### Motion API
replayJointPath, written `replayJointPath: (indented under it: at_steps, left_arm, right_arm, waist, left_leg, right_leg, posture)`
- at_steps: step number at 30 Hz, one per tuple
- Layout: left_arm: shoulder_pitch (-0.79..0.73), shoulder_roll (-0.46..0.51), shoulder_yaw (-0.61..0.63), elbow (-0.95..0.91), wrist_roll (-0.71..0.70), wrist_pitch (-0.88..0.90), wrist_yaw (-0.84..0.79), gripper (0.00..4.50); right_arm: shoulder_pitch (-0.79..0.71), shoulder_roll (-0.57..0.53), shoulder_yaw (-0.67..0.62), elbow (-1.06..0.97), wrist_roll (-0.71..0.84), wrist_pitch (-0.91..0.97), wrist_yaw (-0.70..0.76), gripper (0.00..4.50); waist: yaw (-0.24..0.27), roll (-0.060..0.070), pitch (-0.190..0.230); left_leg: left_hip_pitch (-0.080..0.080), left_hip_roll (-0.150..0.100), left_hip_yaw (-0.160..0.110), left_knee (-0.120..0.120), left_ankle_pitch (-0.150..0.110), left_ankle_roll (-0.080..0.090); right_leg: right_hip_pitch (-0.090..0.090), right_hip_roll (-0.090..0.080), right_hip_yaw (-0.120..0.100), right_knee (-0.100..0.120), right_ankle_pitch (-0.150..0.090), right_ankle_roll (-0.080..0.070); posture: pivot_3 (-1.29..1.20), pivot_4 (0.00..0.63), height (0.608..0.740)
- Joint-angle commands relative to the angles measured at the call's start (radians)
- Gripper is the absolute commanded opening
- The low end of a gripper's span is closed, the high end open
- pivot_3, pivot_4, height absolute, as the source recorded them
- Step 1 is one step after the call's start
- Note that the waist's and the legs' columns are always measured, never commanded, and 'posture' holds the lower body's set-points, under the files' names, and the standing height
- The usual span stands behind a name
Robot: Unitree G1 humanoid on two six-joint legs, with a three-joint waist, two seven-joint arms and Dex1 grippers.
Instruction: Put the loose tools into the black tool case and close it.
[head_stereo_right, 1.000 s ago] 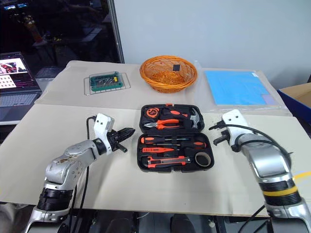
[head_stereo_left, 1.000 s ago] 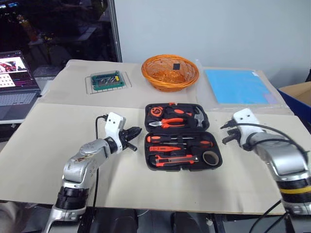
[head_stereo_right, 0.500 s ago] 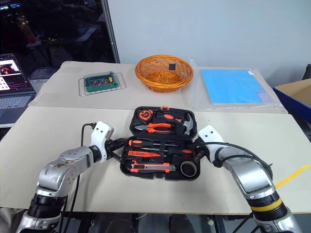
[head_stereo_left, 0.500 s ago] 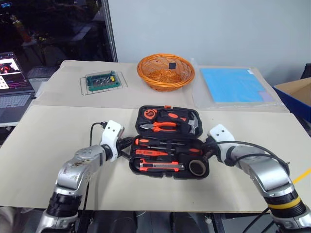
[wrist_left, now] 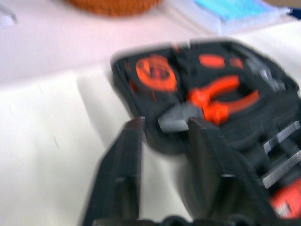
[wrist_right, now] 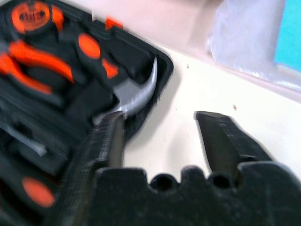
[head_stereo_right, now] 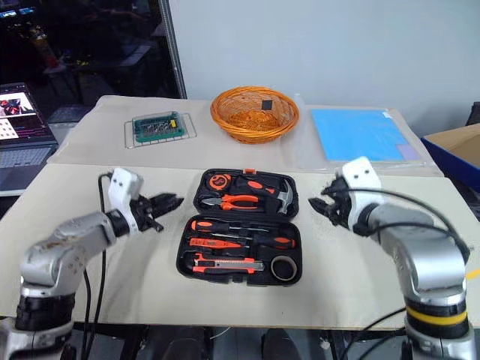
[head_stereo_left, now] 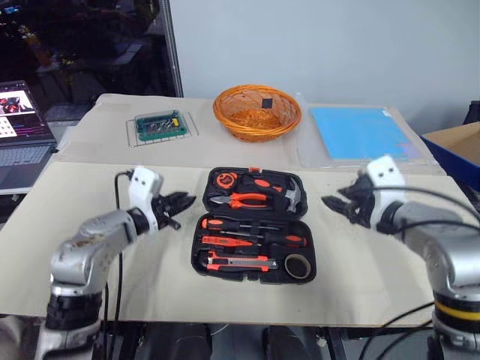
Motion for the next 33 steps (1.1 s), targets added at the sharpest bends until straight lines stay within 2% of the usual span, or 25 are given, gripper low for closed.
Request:
replayJointPath:
  at_steps: [1, 3, 7, 9, 12, 13, 15, 17, 18, 20, 21, 22, 29, 31, 33]
  left_arm:
    - [-0.177, 0.0, -0.087, 0.14, 0.035, 0.125, 0.028, 3.1]
    - [-0.277, -0.032, -0.098, 0.256, 0.035, 0.211, 0.057, 3.1]
    - [-0.406, -0.073, -0.101, 0.473, 0.066, 0.261, 0.085, 3.1]
    - [-0.442, -0.081, -0.105, 0.552, 0.087, 0.247, 0.094, 3.14]
    - [-0.468, -0.087, -0.091, 0.613, 0.09, 0.259, 0.09, 3.14]
    - [-0.47, -0.085, -0.098, 0.622, 0.094, 0.261, 0.082, 2.88]
    - [-0.47, -0.088, -0.125, 0.634, 0.099, 0.263, 0.057, 2.42]
    - [-0.469, -0.093, -0.143, 0.637, 0.099, 0.261, 0.033, 1.55]
    - [-0.473, -0.098, -0.145, 0.638, 0.097, 0.266, 0.028, 1.31]
    - [-0.477, -0.101, -0.146, 0.637, 0.097, 0.269, 0.022, 0.55]
    - [-0.479, -0.1, -0.143, 0.64, 0.098, 0.269, 0.02, 0.11]
    - [-0.483, -0.102, -0.137, 0.646, 0.098, 0.266, 0.021, 0.02]
    - [-0.496, -0.136, -0.094, 0.645, 0.083, 0.188, 0.01, 0.02]
    - [-0.508, -0.148, -0.091, 0.651, 0.097, 0.11, -0.001, 0.02]
    - [-0.527, -0.169, -0.084, 0.67, 0.117, -0.013, -0.011, 0.02]
  right_arm:
    - [-0.136, 0.03, 0.055, 0.189, 0.002, 0.046, -0.009, 4.17]
    - [-0.185, 0.035, 0.105, 0.292, -0.01, 0.051, 0.0, 4.17]
    - [-0.263, 0.057, 0.154, 0.476, -0.03, 0.018, 0.002, 4.17]
    - [-0.287, 0.059, 0.186, 0.556, -0.046, -0.028, 0.019, 3.65]
    - [-0.302, 0.056, 0.21, 0.622, -0.046, -0.059, 0.059, 2.74]
    - [-0.305, 0.055, 0.214, 0.637, -0.046, -0.06, 0.071, 2.3]
    - [-0.31, 0.054, 0.219, 0.662, -0.045, -0.054, 0.091, 1.71]
    - [-0.311, 0.051, 0.225, 0.667, -0.046, -0.042, 0.103, 0.9]
    - [-0.31, 0.047, 0.227, 0.662, -0.046, -0.035, 0.108, 0.66]
    - [-0.309, 0.046, 0.221, 0.651, -0.041, -0.019, 0.111, 0.01]
    - [-0.309, 0.048, 0.216, 0.647, -0.037, -0.013, 0.111, 0.0]
    - [-0.309, 0.053, 0.205, 0.646, -0.03, -0.009, 0.11, 0.0]
    - [-0.326, 0.132, 0.083, 0.639, -0.001, -0.061, 0.071, 0.0]
    - [-0.34, 0.151, 0.057, 0.651, -0.018, -0.142, 0.052, 0.0]
    - [-0.345, 0.164, 0.057, 0.666, -0.067, -0.326, 0.028, 0.0]
  waist:
    - [0.0, 0.0, 0.0]
    - [0.003, 0.0, 0.0]
    - [0.004, 0.0, 0.0]
    - [0.003, 0.0, 0.0]
    - [0.0, 0.0, 0.0]
    - [0.0, 0.0, 0.0]
    - [0.0, 0.0, 0.0]
    - [-0.001, 0.0, 0.0]
    - [-0.002, 0.0, 0.0]
    - [-0.001, 0.0, 0.0]
    - [-0.001, 0.0, 0.0]
    - [-0.001, 0.0, 0.0]
    - [-0.002, 0.0, 0.0]
    - [-0.001, 0.0, 0.001]
    - [-0.001, 0.0, 0.001]
  left_leg:
    - [0.0, -0.001, 0.0, 0.0, 0.0, 0.0]
    - [-0.001, -0.002, -0.001, 0.0, 0.0, 0.0]
    - [-0.008, -0.005, -0.003, -0.004, 0.0, 0.0]
    - [-0.017, -0.007, -0.005, -0.004, 0.0, 0.0]
    - [-0.019, -0.007, -0.005, -0.005, 0.0, 0.0]
    - [-0.019, -0.007, -0.006, -0.005, 0.0, 0.0]
    - [-0.019, -0.007, -0.006, -0.005, 0.0, 0.0]
    - [-0.019, -0.007, -0.007, -0.004, 0.001, -0.001]
    - [-0.018, -0.007, -0.007, -0.004, 0.001, -0.001]
    - [-0.015, -0.008, -0.007, -0.003, 0.002, -0.002]
    - [-0.015, -0.008, -0.008, -0.003, 0.002, -0.001]
    - [-0.015, -0.008, -0.008, -0.003, 0.002, -0.001]
    - [-0.015, -0.008, -0.009, -0.003, 0.003, -0.001]
    - [-0.016, -0.008, -0.009, -0.003, 0.004, -0.002]
    - [-0.016, -0.009, -0.01, -0.002, 0.006, -0.002]
  right_leg:
    - [0.0, 0.0, 0.0, 0.0, 0.0, 0.0]
    - [0.0, 0.0, 0.001, 0.0, 0.0, 0.0]
    - [-0.006, -0.002, 0.001, 0.0, -0.001, 0.001]
    - [-0.016, -0.002, 0.0, 0.002, -0.001, 0.002]
    - [-0.019, -0.003, 0.0, 0.003, 0.0, 0.001]
    - [-0.018, -0.003, -0.001, 0.002, 0.0, 0.001]
    - [-0.018, -0.003, -0.001, 0.003, 0.0, 0.001]
    - [-0.017, -0.003, -0.001, 0.003, 0.0, 0.001]
    - [-0.016, -0.003, -0.001, 0.003, 0.0, 0.002]
    - [-0.013, -0.003, -0.001, 0.003, 0.0, 0.002]
    - [-0.013, -0.003, -0.002, 0.003, 0.001, 0.002]
    - [-0.013, -0.003, -0.002, 0.003, 0.001, 0.002]
    - [-0.013, -0.003, -0.002, 0.004, 0.001, 0.002]
    - [-0.014, -0.003, -0.002, 0.007, 0.001, 0.002]
    - [-0.015, -0.003, -0.002, 0.009, 0.001, 0.002]
  posture:
    - [0.0, 0.15, 0.74]
    - [0.0, 0.15, 0.74]
    - [0.0, 0.15, 0.74]
    - [0.0, 0.15, 0.74]
    - [0.0, 0.15, 0.74]
    - [0.0, 0.15, 0.74]
    - [0.0, 0.15, 0.74]
    - [0.0, 0.15, 0.74]
    - [0.0, 0.15, 0.74]
    - [0.0, 0.15, 0.74]
    - [0.0, 0.15, 0.74]
    - [0.0, 0.15, 0.74]
    - [0.0, 0.15, 0.74]
    - [0.0, 0.15, 0.74]
    - [0.0, 0.15, 0.74]
